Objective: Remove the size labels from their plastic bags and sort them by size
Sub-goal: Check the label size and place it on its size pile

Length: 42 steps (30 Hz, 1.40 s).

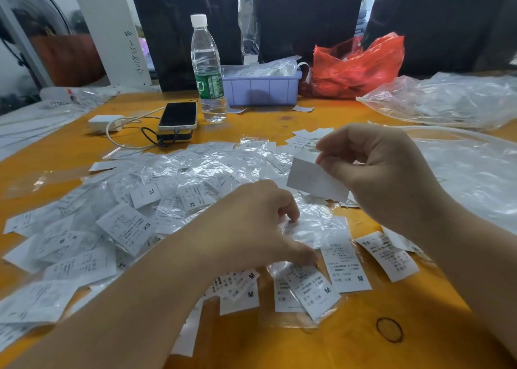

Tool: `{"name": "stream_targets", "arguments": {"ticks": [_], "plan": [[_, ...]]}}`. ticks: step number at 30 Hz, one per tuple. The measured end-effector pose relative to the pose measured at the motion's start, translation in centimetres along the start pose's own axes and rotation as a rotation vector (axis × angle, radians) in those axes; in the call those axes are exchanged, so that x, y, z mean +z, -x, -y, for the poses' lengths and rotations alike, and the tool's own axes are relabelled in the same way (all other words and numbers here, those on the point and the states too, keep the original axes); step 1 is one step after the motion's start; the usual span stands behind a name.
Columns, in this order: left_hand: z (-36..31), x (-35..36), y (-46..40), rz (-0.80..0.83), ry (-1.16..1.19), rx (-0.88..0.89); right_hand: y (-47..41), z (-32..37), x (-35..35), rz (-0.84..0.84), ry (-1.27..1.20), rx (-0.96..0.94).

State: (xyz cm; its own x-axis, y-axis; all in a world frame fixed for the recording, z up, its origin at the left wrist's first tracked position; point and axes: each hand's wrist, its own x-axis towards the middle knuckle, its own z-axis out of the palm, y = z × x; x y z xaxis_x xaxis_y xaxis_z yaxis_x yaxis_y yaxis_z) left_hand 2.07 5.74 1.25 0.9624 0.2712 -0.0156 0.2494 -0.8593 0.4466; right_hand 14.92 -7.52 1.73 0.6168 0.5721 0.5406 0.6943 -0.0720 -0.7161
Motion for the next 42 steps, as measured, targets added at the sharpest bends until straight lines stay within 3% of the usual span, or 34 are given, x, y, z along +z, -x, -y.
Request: {"name": "stream_targets", "arguments": {"ticks": [8,14,18,26,29,33,36,42], "plan": [[0.5,0.2,-0.1,-0.067,-0.026,0.045,0.0,-0.2,0.1,-0.002,0.000,0.008],[0.2,-0.6,-0.4,-0.197,0.333,0.038,0.3,0.7,-0.1,-0.041,-0.099,0.002],[-0.4,-1.0,-0.2,-0.328,0.573,0.121,1.1,1.8,0.3,0.041,-0.078,-0.047],[-1.3,-1.3,0.8,-0.559,0.433,0.381,2.5,2.7,-2.4,0.100,0.155,-0.147],[-2.0,-0.8,1.1,-0.503,0.397,0.387,3.5,2.3,-2.6,0.056,0.120,-0.117],[-2.2,-0.8,1.3,-0.322,0.587,0.374,3.9,1.5,-2.7,-0.133,0.144,-0.127],[-2.2,-1.1,1.3,-0.214,0.710,0.366,4.1,1.4,-2.6,-0.152,0.143,-0.148],[-2.0,-0.8,0.9,-0.296,0.735,0.304,3.9,1.9,-2.8,-0.145,0.148,-0.248]]}}
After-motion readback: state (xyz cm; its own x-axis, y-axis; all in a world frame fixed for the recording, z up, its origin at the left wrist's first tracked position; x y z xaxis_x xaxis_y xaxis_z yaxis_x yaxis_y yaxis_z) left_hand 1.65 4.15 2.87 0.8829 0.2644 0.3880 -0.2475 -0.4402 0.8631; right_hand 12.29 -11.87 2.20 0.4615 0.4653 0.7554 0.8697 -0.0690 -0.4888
